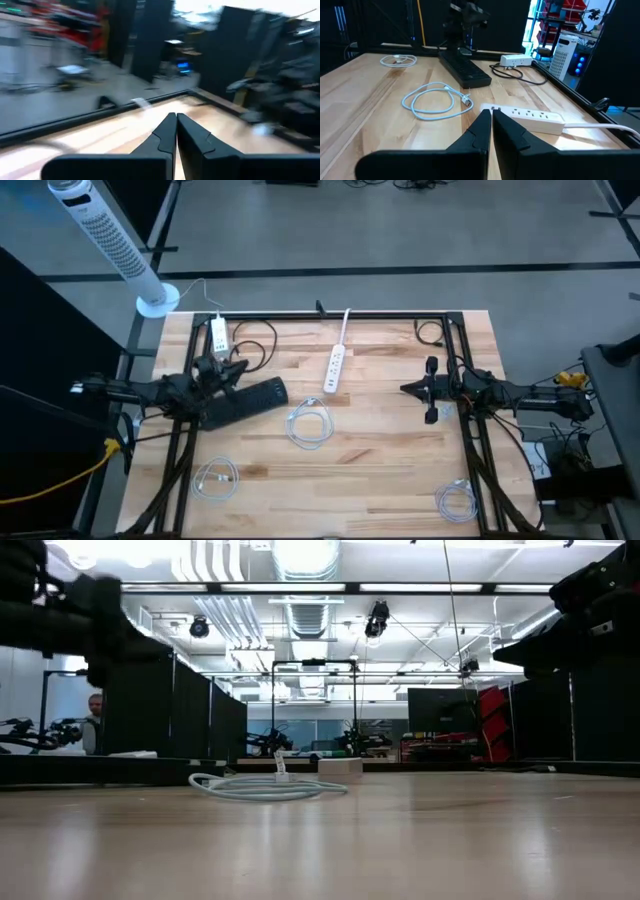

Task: Insert USB
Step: Insert the light blue USB cable into the right white outlet

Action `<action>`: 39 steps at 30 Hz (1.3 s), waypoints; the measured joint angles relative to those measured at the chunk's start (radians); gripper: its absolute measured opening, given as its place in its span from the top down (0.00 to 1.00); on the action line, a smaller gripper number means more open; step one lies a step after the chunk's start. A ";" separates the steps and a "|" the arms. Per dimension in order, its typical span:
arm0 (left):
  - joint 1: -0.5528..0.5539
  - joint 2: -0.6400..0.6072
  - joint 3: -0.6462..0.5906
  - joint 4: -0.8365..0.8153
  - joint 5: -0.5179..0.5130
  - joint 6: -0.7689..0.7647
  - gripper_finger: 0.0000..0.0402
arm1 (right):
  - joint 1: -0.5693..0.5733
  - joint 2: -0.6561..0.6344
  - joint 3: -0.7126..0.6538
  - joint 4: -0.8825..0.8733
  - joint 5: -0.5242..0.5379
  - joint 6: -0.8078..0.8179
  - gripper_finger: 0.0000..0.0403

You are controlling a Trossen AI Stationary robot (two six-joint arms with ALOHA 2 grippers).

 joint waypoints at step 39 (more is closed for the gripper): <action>-0.139 1.004 0.082 0.616 0.256 -0.071 1.00 | 0.000 0.000 0.000 0.004 -0.001 -0.001 0.99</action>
